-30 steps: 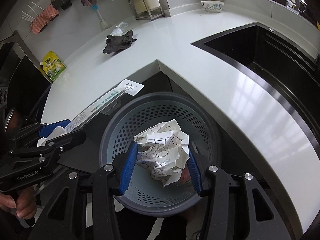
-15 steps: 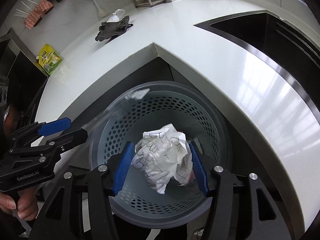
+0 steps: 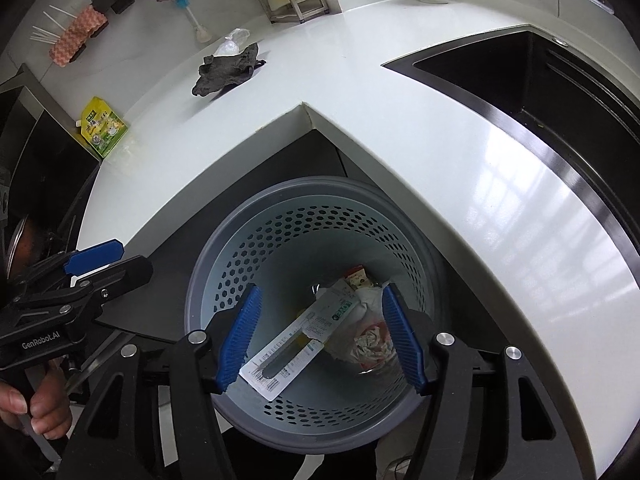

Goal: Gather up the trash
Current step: 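Open both tools to drop paper and box into the basket, then move both tools up from the basket toward the dark cloth and plastic bag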

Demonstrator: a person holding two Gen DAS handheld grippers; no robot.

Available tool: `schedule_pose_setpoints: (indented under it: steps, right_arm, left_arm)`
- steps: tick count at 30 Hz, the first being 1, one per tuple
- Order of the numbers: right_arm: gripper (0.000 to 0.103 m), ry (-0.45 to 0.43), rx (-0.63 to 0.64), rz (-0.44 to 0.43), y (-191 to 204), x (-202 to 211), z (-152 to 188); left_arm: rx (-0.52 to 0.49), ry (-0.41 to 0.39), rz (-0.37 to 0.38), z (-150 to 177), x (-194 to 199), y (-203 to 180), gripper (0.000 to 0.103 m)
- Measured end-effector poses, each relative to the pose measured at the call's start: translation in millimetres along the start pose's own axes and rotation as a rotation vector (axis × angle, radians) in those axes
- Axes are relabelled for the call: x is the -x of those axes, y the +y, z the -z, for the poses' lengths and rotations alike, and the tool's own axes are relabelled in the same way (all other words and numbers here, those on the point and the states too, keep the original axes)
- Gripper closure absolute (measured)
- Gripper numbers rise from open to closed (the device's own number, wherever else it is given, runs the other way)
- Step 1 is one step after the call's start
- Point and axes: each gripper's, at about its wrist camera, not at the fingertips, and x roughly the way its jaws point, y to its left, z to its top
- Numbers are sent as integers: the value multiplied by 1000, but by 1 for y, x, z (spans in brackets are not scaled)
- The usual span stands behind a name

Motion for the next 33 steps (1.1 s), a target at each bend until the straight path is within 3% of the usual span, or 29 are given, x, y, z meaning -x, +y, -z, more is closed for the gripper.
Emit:
schedule_pose_setpoints:
  steps: [11,18,33]
  right_arm:
    - [43,-39,26,-11,19,19,-19]
    - [42,-89,50,-15,41,28,-45]
    - [34,-158,85,8,114,3,-118]
  left_arm:
    - [30,-71,-16,-15,36,15,35]
    - [46,-139,-30,-34,60,38,30]
    - [88,-244,-88,-95,80,133,15]
